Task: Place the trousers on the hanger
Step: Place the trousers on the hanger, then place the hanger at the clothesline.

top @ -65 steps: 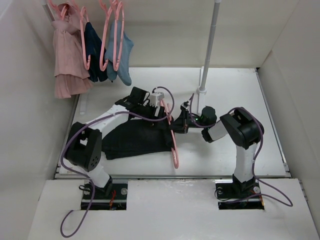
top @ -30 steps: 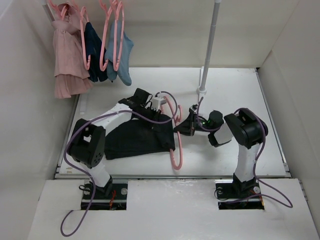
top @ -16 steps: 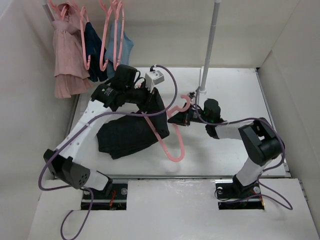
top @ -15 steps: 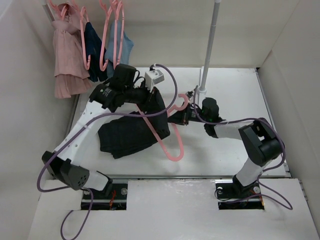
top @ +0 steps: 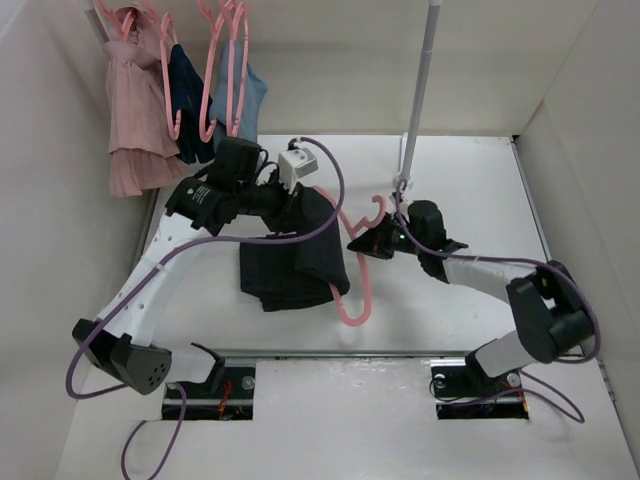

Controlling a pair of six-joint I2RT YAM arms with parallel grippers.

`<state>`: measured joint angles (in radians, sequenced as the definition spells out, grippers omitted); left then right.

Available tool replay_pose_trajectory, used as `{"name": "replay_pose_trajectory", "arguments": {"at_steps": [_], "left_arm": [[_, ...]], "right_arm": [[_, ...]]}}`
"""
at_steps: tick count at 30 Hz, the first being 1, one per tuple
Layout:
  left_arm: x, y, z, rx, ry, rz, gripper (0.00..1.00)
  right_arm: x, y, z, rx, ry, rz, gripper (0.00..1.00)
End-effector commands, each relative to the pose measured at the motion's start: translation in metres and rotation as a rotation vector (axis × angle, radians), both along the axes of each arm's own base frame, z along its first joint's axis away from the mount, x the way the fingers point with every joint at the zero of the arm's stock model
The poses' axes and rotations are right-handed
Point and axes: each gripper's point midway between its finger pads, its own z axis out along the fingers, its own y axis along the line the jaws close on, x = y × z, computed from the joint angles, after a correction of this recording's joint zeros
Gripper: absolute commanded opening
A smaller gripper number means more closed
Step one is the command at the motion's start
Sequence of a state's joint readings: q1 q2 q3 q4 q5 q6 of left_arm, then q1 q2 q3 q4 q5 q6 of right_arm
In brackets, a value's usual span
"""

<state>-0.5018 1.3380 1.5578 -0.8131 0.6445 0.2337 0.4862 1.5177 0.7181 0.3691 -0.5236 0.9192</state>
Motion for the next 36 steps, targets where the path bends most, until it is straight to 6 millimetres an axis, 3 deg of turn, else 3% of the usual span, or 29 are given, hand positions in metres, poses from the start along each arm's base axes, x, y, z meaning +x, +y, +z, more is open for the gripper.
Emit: {"name": "replay_pose_trajectory", "arguments": {"at_steps": [1,5,9,14,17,19,20,22,25,26,27,29,30,32,33,36], "left_arm": [[0.016,0.043,0.000,0.068,-0.146,0.089,0.00],[0.020,0.082,-0.079,0.221,-0.071,0.144,0.00],[0.030,0.107,-0.133,0.325,-0.070,0.210,0.00],[0.053,0.116,-0.181,0.396,-0.053,0.279,0.00],[0.059,0.115,-0.199,0.415,0.000,0.291,0.39],[0.060,0.108,-0.187,0.386,-0.004,0.262,0.59],[0.059,0.104,-0.174,0.360,-0.030,0.247,0.65],[0.055,0.093,-0.144,0.289,-0.082,0.197,0.69],[0.051,0.081,-0.073,0.179,-0.201,0.166,0.72],[0.042,0.071,-0.039,0.108,-0.228,0.114,0.72],[0.032,0.062,-0.020,0.064,-0.239,0.077,0.74],[-0.001,0.028,0.010,-0.038,-0.226,-0.065,0.78],[-0.015,0.016,0.027,-0.092,-0.192,-0.085,0.80],[-0.040,-0.009,0.038,-0.160,-0.143,-0.166,0.86],[-0.047,-0.018,0.046,-0.200,-0.136,-0.194,0.99],[-0.052,-0.028,0.035,-0.232,-0.030,-0.203,1.00]], "right_arm": [[0.013,-0.040,0.009,-0.094,-0.092,-0.113,0.00],[0.009,-0.051,0.039,-0.154,-0.188,-0.114,0.00],[0.007,-0.058,0.082,-0.147,-0.267,-0.146,0.00],[0.002,-0.061,0.120,-0.133,-0.308,-0.146,0.00],[-0.008,-0.049,0.157,-0.106,-0.351,-0.132,0.00],[-0.012,-0.043,0.172,-0.118,-0.368,-0.147,0.00],[-0.014,-0.042,0.190,-0.116,-0.382,-0.156,0.00],[-0.015,-0.037,0.201,-0.121,-0.395,-0.168,0.00],[-0.022,-0.021,0.219,-0.080,-0.390,-0.161,0.00],[-0.024,-0.014,0.221,-0.077,-0.384,-0.167,0.00],[-0.026,-0.011,0.233,-0.054,-0.395,-0.177,0.00],[-0.020,-0.004,0.233,-0.063,-0.374,-0.216,0.00],[-0.024,0.003,0.245,-0.047,-0.394,-0.213,0.00],[-0.020,0.011,0.247,-0.056,-0.384,-0.239,0.00],[-0.018,0.014,0.251,-0.055,-0.387,-0.265,0.00],[-0.013,0.018,0.266,-0.041,-0.401,-0.312,0.00]]}}
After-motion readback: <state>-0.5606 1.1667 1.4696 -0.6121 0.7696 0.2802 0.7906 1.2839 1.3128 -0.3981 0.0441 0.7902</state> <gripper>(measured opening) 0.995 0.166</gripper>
